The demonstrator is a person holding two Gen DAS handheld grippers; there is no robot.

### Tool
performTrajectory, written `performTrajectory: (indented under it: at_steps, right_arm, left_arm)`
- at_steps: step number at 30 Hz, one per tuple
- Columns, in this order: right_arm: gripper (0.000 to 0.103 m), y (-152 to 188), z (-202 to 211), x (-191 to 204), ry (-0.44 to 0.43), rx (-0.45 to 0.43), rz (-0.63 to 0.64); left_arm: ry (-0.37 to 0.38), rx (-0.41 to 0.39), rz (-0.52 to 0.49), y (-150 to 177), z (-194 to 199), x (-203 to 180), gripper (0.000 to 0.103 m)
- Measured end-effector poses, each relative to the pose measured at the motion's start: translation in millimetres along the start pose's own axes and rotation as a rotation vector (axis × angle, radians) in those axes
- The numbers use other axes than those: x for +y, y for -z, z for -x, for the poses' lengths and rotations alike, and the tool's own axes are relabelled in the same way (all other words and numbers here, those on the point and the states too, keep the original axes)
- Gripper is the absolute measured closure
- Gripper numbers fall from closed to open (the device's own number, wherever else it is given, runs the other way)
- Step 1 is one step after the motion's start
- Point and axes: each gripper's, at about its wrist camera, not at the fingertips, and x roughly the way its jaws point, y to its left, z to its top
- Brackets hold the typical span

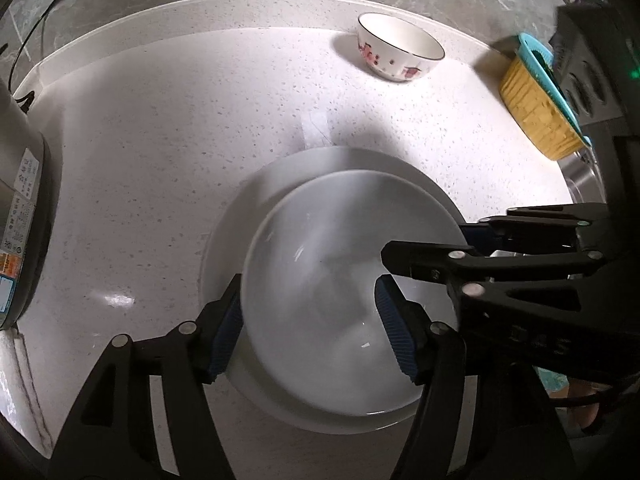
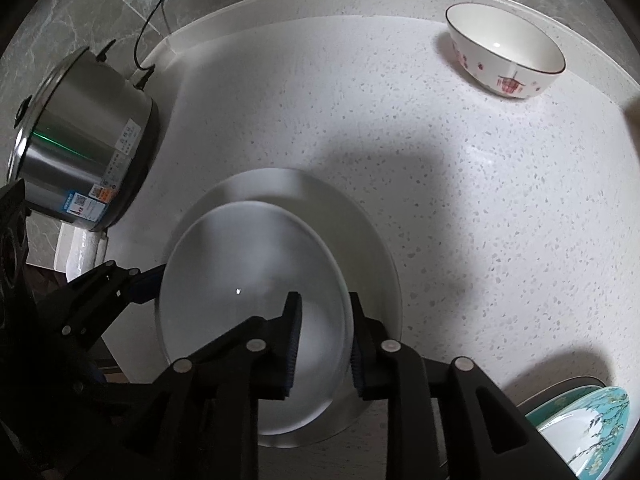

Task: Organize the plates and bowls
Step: 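Open the left gripper and pull it back from the bowls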

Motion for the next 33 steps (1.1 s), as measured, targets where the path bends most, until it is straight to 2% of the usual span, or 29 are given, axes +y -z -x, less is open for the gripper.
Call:
performTrajectory:
  at_steps: [2, 3, 8, 11, 13, 16, 18, 21, 24, 26, 30, 33]
  right_arm:
    - [0.049, -1.0, 14.2, 1.6, -0.011, -0.037, -0.008]
    - [0.045, -2.2, 20.1, 1.3, -0.015, -0.051, -0.011]
    - [0.031, -9.3, 61.5, -17.5, -0.055, -0.137, -0.075]
    - [0.022, -17.8, 86.4, -47.9, -0.074, -0.199, -0.166]
    - [0.02, -26.3, 105.2, -75.6, -0.084, -0.269, -0.223]
    - [0.013, -42.0, 120.6, -104.8, -0.07, -0.33, -0.287]
    - [0.011, -61.1, 119.5, -128.9, -0.072, -0.323, -0.336]
    - [0.009, -88.7, 105.2, -159.4, -0.051, -0.292, -0.374]
    - [0.009, -110.5, 89.3, -171.5, -0.013, -0.269, -0.377]
    - [0.009, -125.8, 77.1, -173.8, -0.019, -0.266, -0.351]
    - [0.01, -146.9, 53.1, -173.0, -0.016, -0.241, -0.31]
    - [0.01, -157.1, 41.4, -176.4, -0.014, -0.213, -0.306]
  left_arm:
    - [0.006, 0.003, 0.019, -4.5, 2.8, 3.2, 0.041]
    - [0.014, 0.008, 0.029, -6.1, 5.8, 5.3, 0.041]
    - [0.072, 0.022, 0.079, -34.4, 25.1, 22.1, 0.037]
    - [0.138, -0.07, 0.045, -61.8, 44.9, 30.1, 0.035]
    - [0.164, -0.098, -0.043, -85.6, 51.2, 25.2, 0.03]
    - [0.132, -0.106, -0.139, -125.1, 45.1, 15.3, 0.03]
    - [0.142, -0.099, -0.134, -157.9, 33.6, 14.7, 0.03]
    - [0.095, -0.027, -0.114, -208.7, 4.1, 11.6, 0.03]
    - [0.086, -0.008, -0.124, -249.0, -25.1, 1.5, 0.03]
    - [0.083, 0.027, -0.13, -263.6, -42.4, -5.9, 0.03]
    - [0.058, 0.03, -0.137, -284.5, -71.7, -18.7, 0.03]
    - [0.023, 0.022, -0.171, -286.8, -88.0, -25.5, 0.03]
